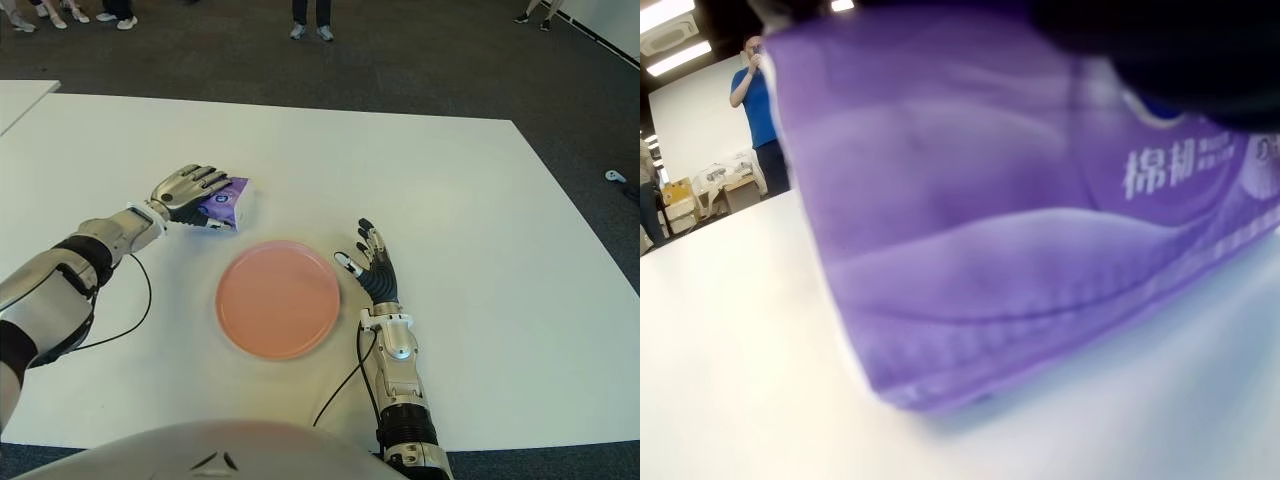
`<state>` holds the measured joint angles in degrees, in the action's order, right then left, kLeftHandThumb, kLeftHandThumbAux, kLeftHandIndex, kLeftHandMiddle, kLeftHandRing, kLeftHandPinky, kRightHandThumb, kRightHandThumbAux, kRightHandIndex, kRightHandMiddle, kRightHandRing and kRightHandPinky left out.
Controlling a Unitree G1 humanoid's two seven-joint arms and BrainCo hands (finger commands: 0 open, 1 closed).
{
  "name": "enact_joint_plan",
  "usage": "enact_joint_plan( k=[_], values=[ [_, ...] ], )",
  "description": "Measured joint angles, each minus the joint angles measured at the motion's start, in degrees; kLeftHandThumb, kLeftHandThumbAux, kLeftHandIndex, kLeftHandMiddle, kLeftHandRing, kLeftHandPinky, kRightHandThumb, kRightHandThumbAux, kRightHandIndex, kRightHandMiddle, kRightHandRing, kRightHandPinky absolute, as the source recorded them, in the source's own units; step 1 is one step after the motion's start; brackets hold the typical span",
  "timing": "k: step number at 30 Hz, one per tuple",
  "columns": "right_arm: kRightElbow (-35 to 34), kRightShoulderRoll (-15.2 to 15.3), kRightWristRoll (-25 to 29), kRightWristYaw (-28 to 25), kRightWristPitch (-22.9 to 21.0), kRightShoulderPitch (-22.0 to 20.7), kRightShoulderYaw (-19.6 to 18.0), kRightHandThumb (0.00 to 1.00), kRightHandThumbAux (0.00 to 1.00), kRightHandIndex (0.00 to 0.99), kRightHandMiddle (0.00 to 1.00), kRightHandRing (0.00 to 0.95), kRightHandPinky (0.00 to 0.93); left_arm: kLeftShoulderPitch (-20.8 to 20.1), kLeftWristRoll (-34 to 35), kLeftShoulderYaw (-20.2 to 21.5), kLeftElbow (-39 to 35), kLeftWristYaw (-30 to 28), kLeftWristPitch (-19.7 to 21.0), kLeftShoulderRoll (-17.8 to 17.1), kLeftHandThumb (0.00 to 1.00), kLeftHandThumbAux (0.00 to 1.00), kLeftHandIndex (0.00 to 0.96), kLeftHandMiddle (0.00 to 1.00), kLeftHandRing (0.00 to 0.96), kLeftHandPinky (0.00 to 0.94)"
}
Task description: Put the tissue paper into the plate.
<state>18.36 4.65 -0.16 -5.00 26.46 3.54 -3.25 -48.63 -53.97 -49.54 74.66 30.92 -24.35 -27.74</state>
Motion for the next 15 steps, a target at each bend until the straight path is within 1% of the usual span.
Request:
enact_joint_plan(
  k=[2,4,5,7,9,10,11,14,15],
  values=[
    [-0.07,0.01,0.03,-0.13,0.0,0.04,0.0,0.0,0.607,0.0,0.0,0.0,0.0,-0.06,0.0,0.02,0.01,0.04,-0.19,-0.07,0.451,0.179,0.027,0.014,0.057,0.166],
    [-0.15,0.02,0.04,-0.23,0.0,0.07,0.0,0.0,0.609,0.0,0.0,0.0,0.0,-0.03,0.03,0.17,0.12,0.6,-0.2,-0.01,0.472,0.209,0.059,0.04,0.1,0.231],
    [-0.19,0.02,0.04,-0.28,0.0,0.08,0.0,0.0,0.612,0.0,0.0,0.0,0.0,0.08,0.08,0.3,0.17,1.11,-0.21,0.04,0.514,0.278,0.114,0.133,0.201,0.325],
    [-0.25,0.02,0.06,-0.32,-0.01,0.1,-0.01,0.0,0.615,0.0,0.0,0.0,0.0,0.53,0.39,0.94,0.23,2.62,-0.45,0.26,0.553,0.338,0.162,0.215,0.289,0.406],
    [-0.28,0.03,0.07,-0.34,-0.01,0.11,-0.03,0.0,0.616,0.0,0.0,0.0,0.0,0.97,0.69,1.37,0.25,4.06,-0.73,0.61,0.61,0.419,0.227,0.326,0.382,0.478],
    [-0.27,0.04,0.07,-0.33,-0.01,0.11,-0.04,0.0,0.616,0.0,0.0,0.0,0.0,1.14,0.81,1.56,0.24,4.89,-0.75,0.8,0.639,0.467,0.276,0.408,0.441,0.522],
    [-0.26,0.04,0.07,-0.33,-0.01,0.09,-0.04,0.0,0.616,0.0,0.0,0.0,0.0,1.24,0.96,1.68,0.23,5.71,-0.8,0.98,0.709,0.541,0.312,0.453,0.491,0.562],
    [-0.18,0.04,0.06,-0.31,-0.03,0.03,-0.03,0.0,0.614,0.0,0.0,0.0,0.0,1.62,1.18,2.01,0.22,8.07,-0.86,1.68,0.794,0.629,0.357,0.51,0.566,0.625],
    [-0.16,0.04,0.06,-0.28,-0.03,0.01,-0.04,0.0,0.614,0.0,0.0,0.0,0.0,1.79,1.2,2.08,0.22,8.8,-0.84,1.89,0.804,0.637,0.364,0.519,0.583,0.642]
  ],
)
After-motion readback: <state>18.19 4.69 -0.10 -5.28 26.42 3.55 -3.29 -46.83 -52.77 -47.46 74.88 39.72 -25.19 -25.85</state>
